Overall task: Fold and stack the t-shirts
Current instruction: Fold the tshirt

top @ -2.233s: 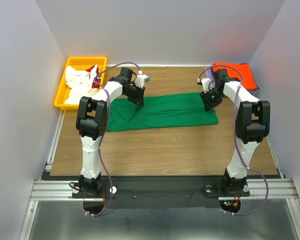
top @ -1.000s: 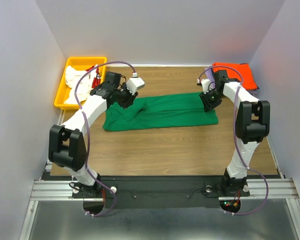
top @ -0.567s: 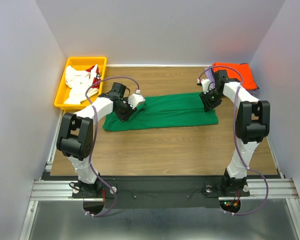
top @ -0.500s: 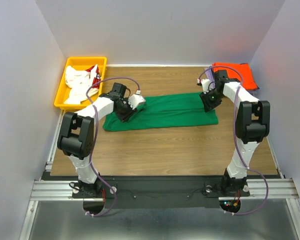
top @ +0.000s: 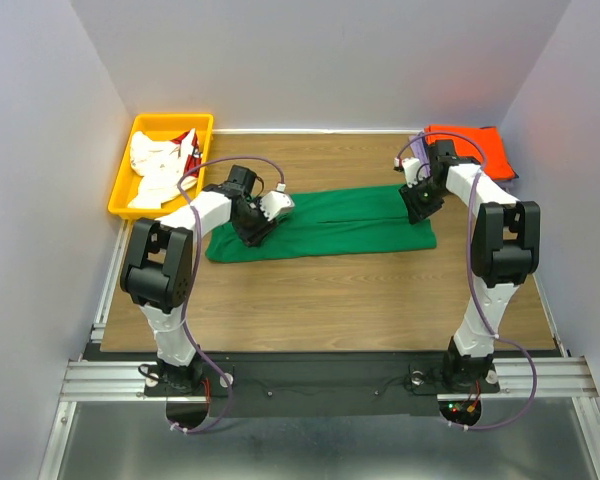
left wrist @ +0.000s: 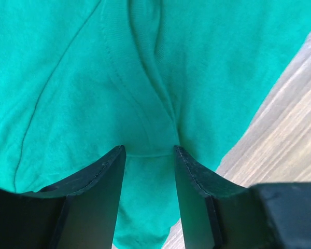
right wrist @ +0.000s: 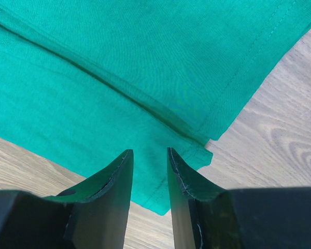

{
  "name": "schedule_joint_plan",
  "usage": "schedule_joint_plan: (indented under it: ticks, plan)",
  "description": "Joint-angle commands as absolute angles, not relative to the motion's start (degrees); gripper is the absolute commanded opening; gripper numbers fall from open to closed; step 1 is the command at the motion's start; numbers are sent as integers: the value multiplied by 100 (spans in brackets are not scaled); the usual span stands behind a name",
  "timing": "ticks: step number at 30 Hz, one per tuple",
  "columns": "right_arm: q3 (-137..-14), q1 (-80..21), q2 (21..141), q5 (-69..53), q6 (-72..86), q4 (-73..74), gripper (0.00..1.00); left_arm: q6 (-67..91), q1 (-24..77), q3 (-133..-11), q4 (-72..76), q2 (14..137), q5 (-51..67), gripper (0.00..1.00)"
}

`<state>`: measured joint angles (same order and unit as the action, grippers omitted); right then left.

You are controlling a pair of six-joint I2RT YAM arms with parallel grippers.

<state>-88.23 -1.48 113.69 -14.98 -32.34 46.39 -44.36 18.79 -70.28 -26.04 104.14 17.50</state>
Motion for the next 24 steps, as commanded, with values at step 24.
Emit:
schedule_joint_plan:
  ticks: [24]
  plan:
    - [-8763,-105,11215,-1397,-3322,4597,37,-4579,1740,-7761,-3102,10345,1731,29]
